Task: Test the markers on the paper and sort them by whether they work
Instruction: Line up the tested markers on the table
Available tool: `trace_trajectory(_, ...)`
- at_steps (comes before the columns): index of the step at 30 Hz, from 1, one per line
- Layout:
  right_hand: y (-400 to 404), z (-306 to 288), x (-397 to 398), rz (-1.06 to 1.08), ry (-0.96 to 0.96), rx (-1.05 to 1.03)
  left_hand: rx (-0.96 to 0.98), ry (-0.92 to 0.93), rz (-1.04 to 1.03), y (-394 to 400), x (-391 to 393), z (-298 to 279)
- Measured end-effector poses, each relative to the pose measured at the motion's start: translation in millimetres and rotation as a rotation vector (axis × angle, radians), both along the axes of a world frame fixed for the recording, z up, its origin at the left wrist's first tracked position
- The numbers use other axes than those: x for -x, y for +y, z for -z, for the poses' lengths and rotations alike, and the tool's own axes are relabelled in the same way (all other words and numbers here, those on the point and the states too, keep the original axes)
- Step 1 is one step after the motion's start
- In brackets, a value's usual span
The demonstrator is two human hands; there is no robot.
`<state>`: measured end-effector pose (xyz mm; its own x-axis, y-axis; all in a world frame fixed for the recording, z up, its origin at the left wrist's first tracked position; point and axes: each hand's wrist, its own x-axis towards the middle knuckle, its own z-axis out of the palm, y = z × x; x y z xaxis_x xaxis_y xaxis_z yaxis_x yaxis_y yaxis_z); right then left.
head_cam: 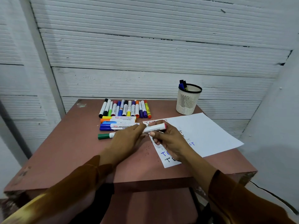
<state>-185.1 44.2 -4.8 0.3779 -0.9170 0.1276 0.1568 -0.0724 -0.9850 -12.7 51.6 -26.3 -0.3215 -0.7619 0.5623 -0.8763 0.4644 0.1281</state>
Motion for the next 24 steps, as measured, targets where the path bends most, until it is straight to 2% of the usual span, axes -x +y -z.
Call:
trace_trajectory(5,0.0,3.8,1.9,0.086,-0.031,0.018,0.056,0.048,0.014,4.3,-2.2,-1.3)
trace_trajectory(8,-3.8,-0.8,11.1,0.075,-0.174,-0.017,-0.081,0.112,-0.09,7.1,3.3,-6.1)
trace_trajectory(10,-9.3,-5.3,24.1,0.113,-0.276,-0.077,-0.169,0.076,-0.138,6.5,6.0,-6.8)
trace_trajectory(13,-13.1,-8.2,43.5,0.206,-0.35,-0.091,-0.142,0.034,-0.091,5.8,6.5,-9.1)
trace_trajectory(20,-8.7,-6.1,72.2,0.525,-0.116,0.048,-0.204,-0.117,0.052,-2.0,18.3,-2.9)
trace_trajectory(24,-4.6,-3.9,78.0,0.488,-0.135,0.025,-0.223,-0.086,0.082,-4.2,16.7,4.1)
